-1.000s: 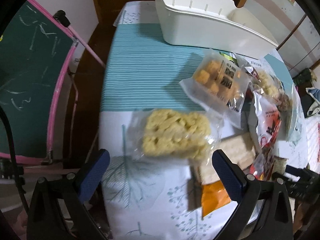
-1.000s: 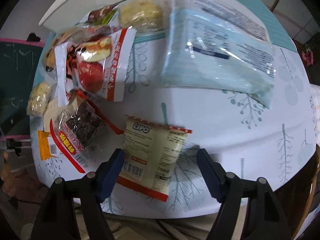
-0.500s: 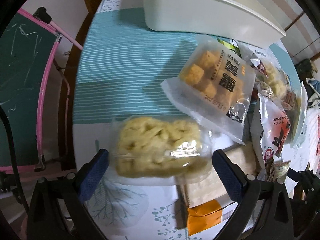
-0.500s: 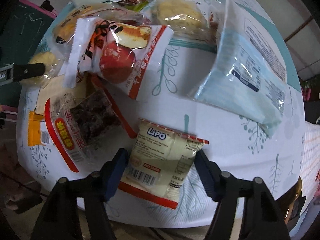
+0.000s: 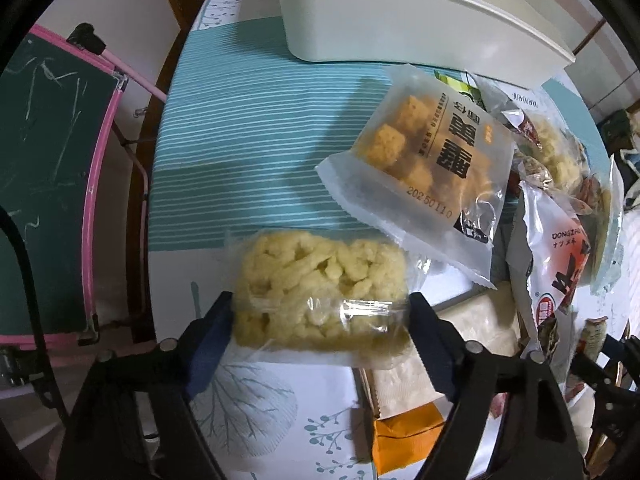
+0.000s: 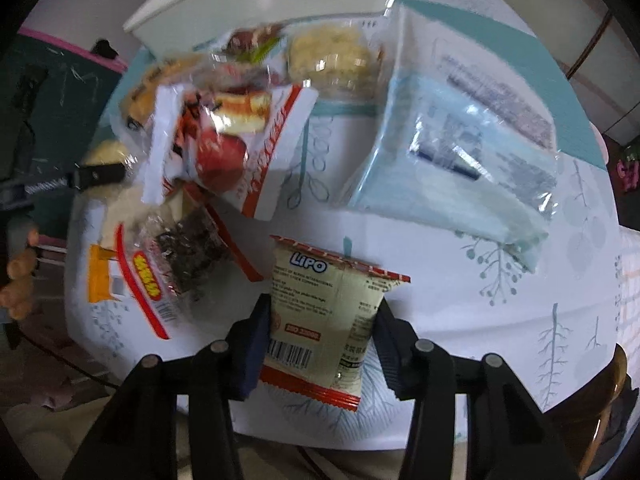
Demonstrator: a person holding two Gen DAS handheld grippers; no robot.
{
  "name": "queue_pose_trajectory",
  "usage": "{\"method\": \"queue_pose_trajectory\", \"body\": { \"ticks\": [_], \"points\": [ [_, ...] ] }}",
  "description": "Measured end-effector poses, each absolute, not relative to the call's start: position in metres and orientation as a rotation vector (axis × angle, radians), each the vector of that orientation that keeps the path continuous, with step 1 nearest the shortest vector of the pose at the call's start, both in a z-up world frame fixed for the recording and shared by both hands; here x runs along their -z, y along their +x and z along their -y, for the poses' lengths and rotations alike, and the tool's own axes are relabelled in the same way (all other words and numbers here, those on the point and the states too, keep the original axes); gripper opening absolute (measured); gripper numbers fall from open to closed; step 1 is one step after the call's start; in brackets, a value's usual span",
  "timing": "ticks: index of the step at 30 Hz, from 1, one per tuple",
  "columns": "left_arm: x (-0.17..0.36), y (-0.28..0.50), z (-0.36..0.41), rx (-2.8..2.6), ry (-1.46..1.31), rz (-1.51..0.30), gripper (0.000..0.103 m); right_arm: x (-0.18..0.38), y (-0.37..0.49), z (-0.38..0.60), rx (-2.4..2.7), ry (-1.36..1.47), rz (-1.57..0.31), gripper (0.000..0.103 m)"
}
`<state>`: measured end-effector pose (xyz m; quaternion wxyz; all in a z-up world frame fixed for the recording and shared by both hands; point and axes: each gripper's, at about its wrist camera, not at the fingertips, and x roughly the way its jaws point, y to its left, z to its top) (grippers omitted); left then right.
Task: Organize snacks
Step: 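Grasp the yellow puffed snack bag with left gripper while right gripper grasps LIPO pack, then carry both snacks over the white basket and release them inside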
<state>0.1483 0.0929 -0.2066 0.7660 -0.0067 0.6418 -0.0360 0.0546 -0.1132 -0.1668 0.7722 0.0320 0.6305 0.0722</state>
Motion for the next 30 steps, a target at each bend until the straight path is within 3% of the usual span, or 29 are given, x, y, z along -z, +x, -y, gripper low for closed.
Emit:
{"method": "queue_pose_trajectory", "body": {
  "ticks": [7, 13, 21, 25, 30],
  "points": [
    [0.160, 0.119, -0.088, 0.094, 0.013, -1.278, 0.078, 0.115, 0.053, 0.124, -0.234, 0.108, -1.221, 0.048],
    [0.065, 0.106, -0.068, 0.151, 0.042, -1.044, 0.078, 0.072, 0.064, 0.156, -0.249, 0.085, -1.076, 0.048],
    [-0.052, 0.139, -0.035, 0.135, 0.105, -0.705, 0.078, -0.018, 0.142, 0.174, -0.161, 0.009, -0.822, 0.048],
    [-0.070, 0.177, -0.024, 0.078, 0.094, -0.600, 0.078, -0.050, 0.193, 0.173, -0.113, -0.014, -0.704, 0.048],
    [-0.056, 0.237, -0.021, -0.020, 0.063, -0.617, 0.078, -0.058, 0.256, 0.181, -0.097, 0.069, -0.667, 0.049]
  ]
}}
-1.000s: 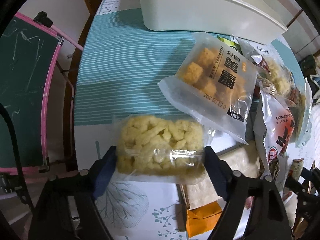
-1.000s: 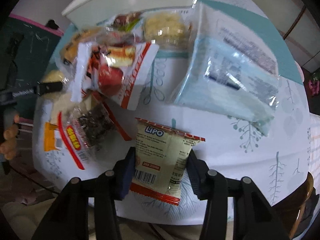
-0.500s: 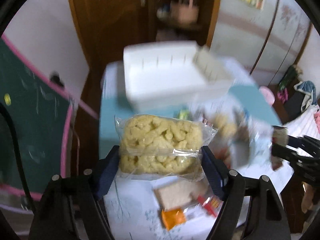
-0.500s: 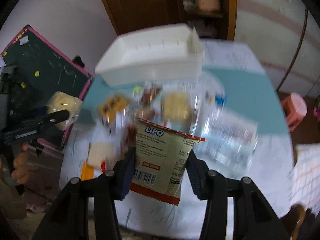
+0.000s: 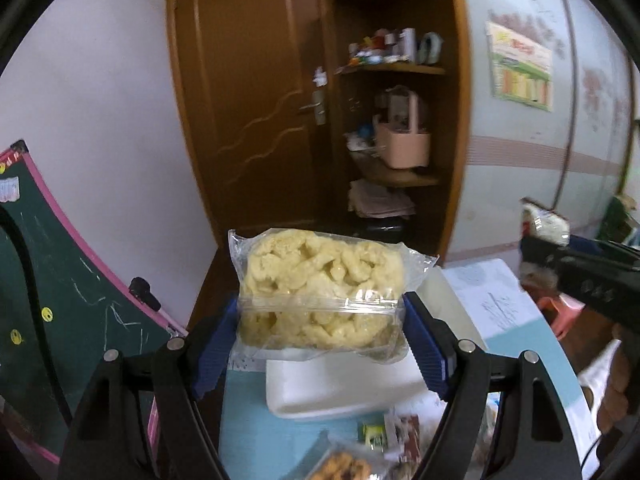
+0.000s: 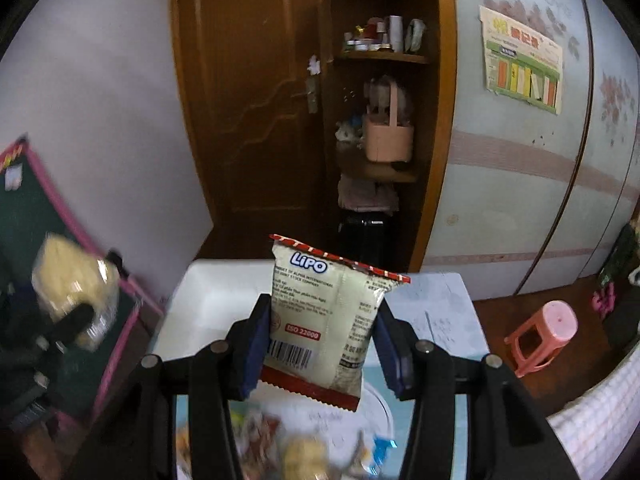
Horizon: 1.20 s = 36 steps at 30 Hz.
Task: Organize snacks
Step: 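Carry both snacks over the white basket and release them inside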
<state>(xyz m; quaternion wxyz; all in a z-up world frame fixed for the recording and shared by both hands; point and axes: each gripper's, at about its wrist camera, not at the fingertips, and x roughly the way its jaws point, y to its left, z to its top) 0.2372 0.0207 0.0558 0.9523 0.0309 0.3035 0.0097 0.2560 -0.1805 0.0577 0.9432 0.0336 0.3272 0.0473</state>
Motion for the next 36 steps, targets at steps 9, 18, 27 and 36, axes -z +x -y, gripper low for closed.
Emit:
{"method": "queue_pose_trajectory", "body": {
  "ticks": [9, 18, 27, 36],
  "points": [
    [0.009, 0.301, -0.012, -0.047, 0.068, -0.702, 0.078, -0.007, 0.311, 0.167, -0.130, 0.081, -0.773, 0.049],
    [0.052, 0.324, -0.018, -0.055, -0.001, -0.744, 0.078, 0.050, 0.323, 0.156, -0.150, 0.041, -0.893, 0.049],
    [0.072, 0.329, -0.019, -0.058, -0.009, -0.758, 0.080, 0.083, 0.333, 0.151, -0.193, 0.036, -1.008, 0.052],
    [0.079, 0.322, -0.017, 0.010, -0.010, -0.825, 0.085, 0.085, 0.327, 0.156, -0.202, 0.083, -1.007, 0.053]
  ]
}}
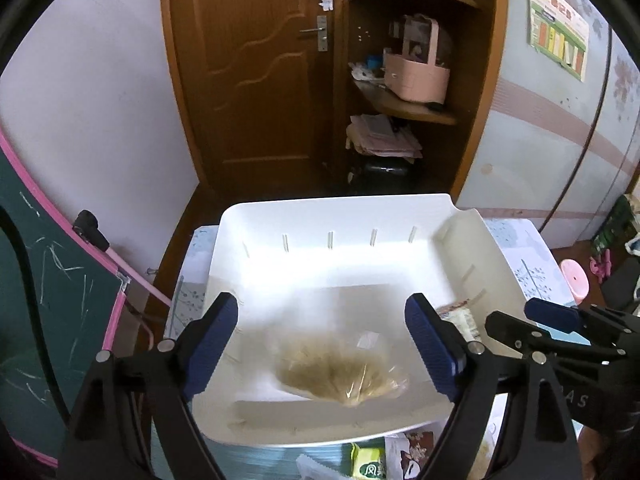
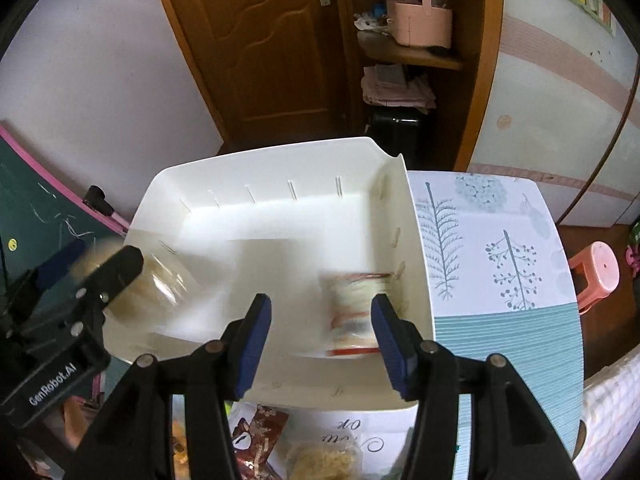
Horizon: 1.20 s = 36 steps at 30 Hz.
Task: Organize snacks
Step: 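Carry both snacks over the white basket and release them inside, then move both grippers back toward the remaining snacks on the table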
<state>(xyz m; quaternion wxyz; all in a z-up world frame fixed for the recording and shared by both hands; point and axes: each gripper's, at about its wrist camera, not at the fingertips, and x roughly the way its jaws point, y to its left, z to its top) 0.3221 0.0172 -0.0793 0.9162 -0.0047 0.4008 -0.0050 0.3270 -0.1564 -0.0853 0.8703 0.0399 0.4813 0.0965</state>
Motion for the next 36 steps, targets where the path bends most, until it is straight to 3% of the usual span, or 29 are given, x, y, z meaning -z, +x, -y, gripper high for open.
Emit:
{"method": "queue_pose_trajectory", "body": {
  "ticks": [2, 3, 5, 9, 19, 36],
  "points": [
    [0.076, 0.320, -0.015, 0.007, 0.014, -0.829, 0.088, 0.083, 0.324, 0.156, -0.209, 0.084, -0.998, 0.053],
    [0.074, 0.320, -0.014, -0.005, 0.030, -0.838, 0.096, 0.082, 0.324, 0.156, -0.211, 0.083, -0.996, 0.053],
    [0.071, 0.323, -0.016, -0.038, 0.039, -0.873, 0.102, 0.081, 0.322, 0.155, -0.215, 0.082, -0.995, 0.053],
    [0.070, 0.327, -0.028, -0.060, -0.015, -0.934, 0.102, 0.075, 0.316, 0.155, -0.221, 0.091, -0.990, 0.053],
    [0.043, 0.299, -0.026, -0.083, 0.052, -0.870, 0.102, 0.053, 0.292, 0.150, -0.200, 0.040, -0.907, 0.053],
    [-0.022, 0.179, -0.038, -0.069, 0.045, -0.749, 0.102, 0.008, 0.190, 0.158, -0.255, 0.066, -0.846, 0.053]
  ]
}}
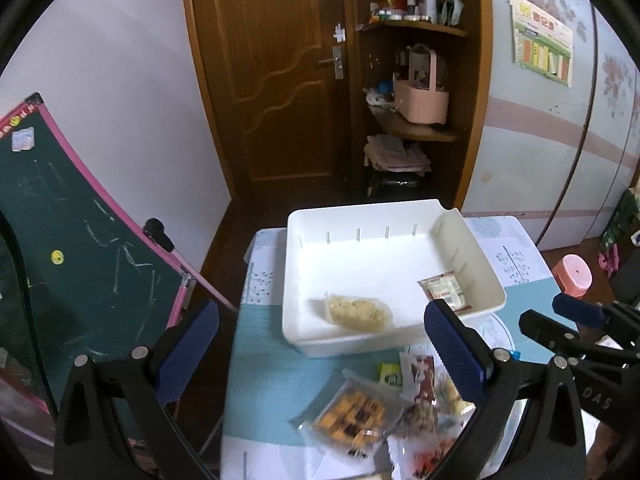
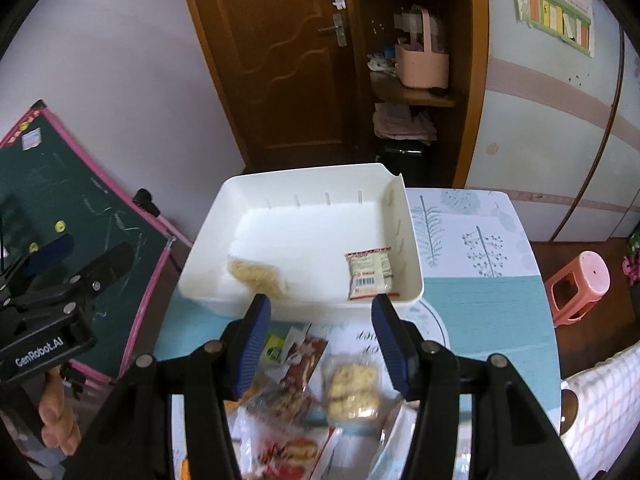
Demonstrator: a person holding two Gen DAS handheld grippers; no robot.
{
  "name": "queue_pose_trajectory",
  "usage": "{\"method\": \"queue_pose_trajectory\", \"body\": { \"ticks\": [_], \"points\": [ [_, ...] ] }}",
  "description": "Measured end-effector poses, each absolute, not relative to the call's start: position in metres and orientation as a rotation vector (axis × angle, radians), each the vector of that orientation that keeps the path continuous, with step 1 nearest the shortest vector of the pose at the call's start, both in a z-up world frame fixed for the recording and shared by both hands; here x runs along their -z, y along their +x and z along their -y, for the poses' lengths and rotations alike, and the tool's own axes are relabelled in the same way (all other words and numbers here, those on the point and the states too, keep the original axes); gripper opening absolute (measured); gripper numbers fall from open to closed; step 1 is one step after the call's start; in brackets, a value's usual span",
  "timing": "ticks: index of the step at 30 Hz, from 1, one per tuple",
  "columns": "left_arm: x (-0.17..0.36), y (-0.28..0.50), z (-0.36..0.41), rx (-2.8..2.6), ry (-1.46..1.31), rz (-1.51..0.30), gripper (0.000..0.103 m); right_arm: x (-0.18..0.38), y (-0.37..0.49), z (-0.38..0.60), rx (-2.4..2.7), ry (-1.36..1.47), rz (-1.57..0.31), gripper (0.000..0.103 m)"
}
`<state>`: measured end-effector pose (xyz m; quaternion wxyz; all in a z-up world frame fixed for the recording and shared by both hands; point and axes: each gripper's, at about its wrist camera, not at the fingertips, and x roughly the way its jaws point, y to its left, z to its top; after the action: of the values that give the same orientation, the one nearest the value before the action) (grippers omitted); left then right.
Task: Organize snacks
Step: 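Move both grippers back toward the remaining snacks on the table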
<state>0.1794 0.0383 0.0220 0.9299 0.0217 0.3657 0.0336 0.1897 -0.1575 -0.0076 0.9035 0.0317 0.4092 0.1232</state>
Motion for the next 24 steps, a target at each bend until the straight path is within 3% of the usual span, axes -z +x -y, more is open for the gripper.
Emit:
{"method": "queue_pose_trajectory", "body": {
  "ticks": [12, 24],
  "points": [
    [-0.052, 0.073, -0.020, 0.003, 0.105, -0.613, 0.102, -0.017, 0.092, 0.186, -0.305, 0.028, -0.670, 0.053],
    [0.019, 0.025, -0.003, 0.040, 0.145, -0.700, 0.102, 0.040, 0.059, 0.250, -0.231, 0.185, -0.758, 0.055]
  ]
}}
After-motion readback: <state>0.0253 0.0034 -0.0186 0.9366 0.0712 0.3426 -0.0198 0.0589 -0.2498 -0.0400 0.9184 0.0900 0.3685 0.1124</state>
